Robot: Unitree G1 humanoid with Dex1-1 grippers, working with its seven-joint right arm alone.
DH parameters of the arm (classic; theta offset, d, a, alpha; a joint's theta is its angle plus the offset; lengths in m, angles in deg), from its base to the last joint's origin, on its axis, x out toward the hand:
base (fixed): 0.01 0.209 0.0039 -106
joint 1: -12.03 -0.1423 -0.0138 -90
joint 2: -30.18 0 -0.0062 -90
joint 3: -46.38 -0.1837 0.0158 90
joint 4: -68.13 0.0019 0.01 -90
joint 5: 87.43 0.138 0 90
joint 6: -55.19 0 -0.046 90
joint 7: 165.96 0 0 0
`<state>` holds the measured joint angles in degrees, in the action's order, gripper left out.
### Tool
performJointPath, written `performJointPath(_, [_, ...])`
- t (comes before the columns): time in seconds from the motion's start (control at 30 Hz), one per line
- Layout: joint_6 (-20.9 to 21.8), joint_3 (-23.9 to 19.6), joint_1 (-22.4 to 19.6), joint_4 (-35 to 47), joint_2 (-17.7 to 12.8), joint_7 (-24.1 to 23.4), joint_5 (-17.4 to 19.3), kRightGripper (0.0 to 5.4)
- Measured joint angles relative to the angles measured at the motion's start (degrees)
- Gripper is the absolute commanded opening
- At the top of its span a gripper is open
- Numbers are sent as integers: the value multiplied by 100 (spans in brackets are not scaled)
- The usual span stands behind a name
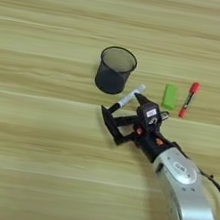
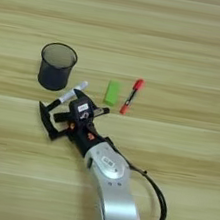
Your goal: Move the objects on the table
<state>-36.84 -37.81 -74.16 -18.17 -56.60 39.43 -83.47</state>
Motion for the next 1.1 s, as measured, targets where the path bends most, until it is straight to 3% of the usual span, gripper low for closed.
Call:
performJointPath(0.2, [268, 238, -2, -398, -12, -415, -829, 537])
performJointPath(0.37, [516, 117, -53, -688, -82, -888, -1261, 537])
performJointPath(0.77, [488, -144, -50, -745, -97, -1102, -1297, 537])
performJointPath(1.1, [3, -427, 560, 72, -325, -857, -1142, 537])
